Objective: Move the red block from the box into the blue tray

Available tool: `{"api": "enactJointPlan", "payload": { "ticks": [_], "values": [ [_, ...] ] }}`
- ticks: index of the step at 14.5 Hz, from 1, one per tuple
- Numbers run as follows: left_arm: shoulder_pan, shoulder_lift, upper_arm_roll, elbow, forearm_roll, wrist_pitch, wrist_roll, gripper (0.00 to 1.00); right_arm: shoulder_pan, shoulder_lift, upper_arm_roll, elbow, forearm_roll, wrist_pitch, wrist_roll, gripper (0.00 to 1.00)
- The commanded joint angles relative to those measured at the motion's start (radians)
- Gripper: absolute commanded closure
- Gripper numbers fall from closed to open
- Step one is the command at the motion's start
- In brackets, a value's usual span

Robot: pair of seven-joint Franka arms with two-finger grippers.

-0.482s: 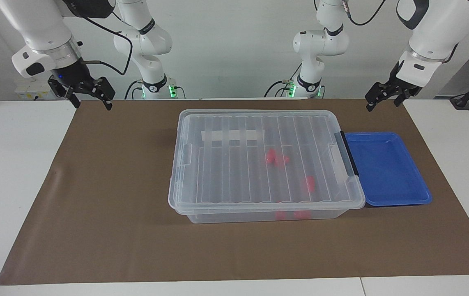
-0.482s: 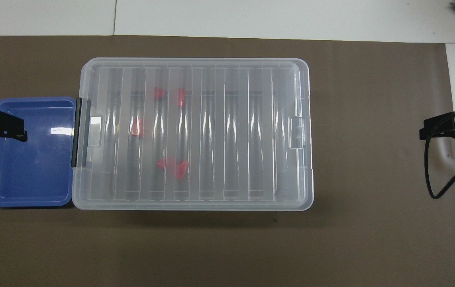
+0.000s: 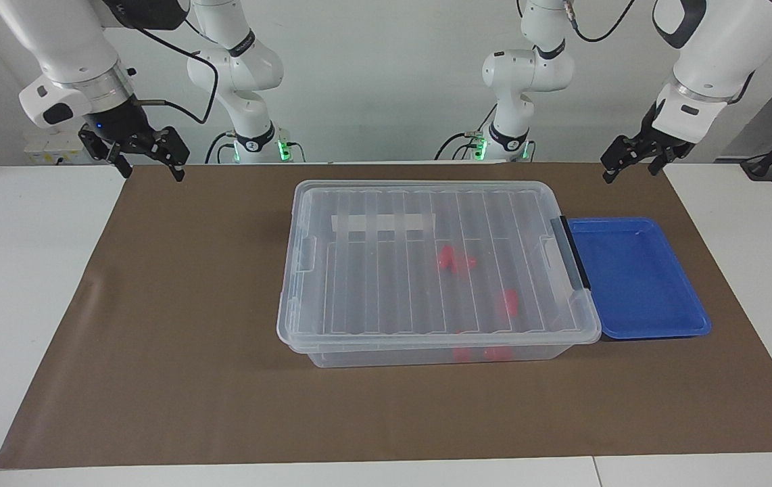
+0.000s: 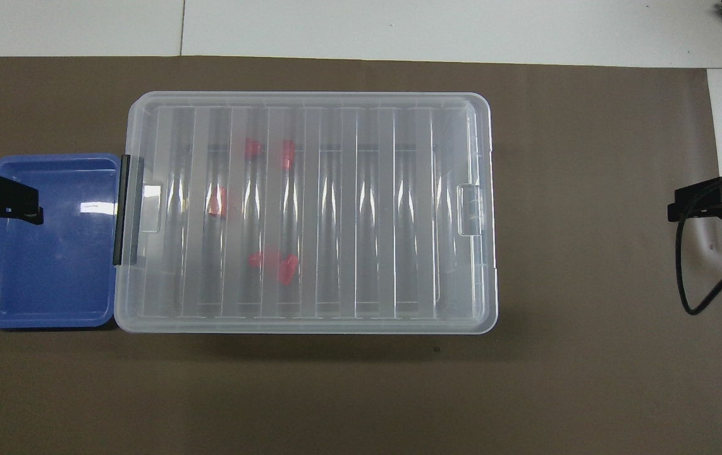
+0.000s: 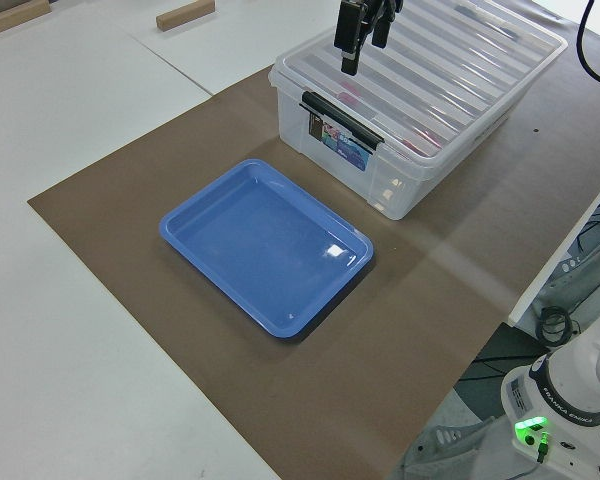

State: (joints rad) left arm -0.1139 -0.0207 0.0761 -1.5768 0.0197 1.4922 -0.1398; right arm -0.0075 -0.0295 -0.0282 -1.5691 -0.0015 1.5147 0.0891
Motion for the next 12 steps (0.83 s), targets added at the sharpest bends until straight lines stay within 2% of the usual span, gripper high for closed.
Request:
{"api": "enactJointPlan", "payload": {
  "ticks": [1, 5, 8, 12],
  "values": [
    [-0.006, -0.008, 0.007, -0.006, 0.013, -0.012, 0.005, 0.0, -0.014, -0.006, -0.001, -0.005, -0.008, 0.002, -0.023, 0.0],
    [-0.006, -0.008, 0.007, -0.006, 0.013, -0.012, 0.005, 0.0, 0.015, -0.007, 0.01, -0.051, -0.008, 0.096, -0.005, 0.0],
    [-0.006, -0.008, 0.007, -0.006, 0.013, -0.012, 0.005, 0.0, 0.075, -0.007, 0.013, -0.094, -0.008, 0.155, 0.067, 0.0],
    [-0.006, -0.008, 0.007, -0.006, 0.013, -0.012, 0.005, 0.0, 0.185, 0.005, 0.013, -0.169, -0.008, 0.294, 0.205, 0.0]
  ]
}}
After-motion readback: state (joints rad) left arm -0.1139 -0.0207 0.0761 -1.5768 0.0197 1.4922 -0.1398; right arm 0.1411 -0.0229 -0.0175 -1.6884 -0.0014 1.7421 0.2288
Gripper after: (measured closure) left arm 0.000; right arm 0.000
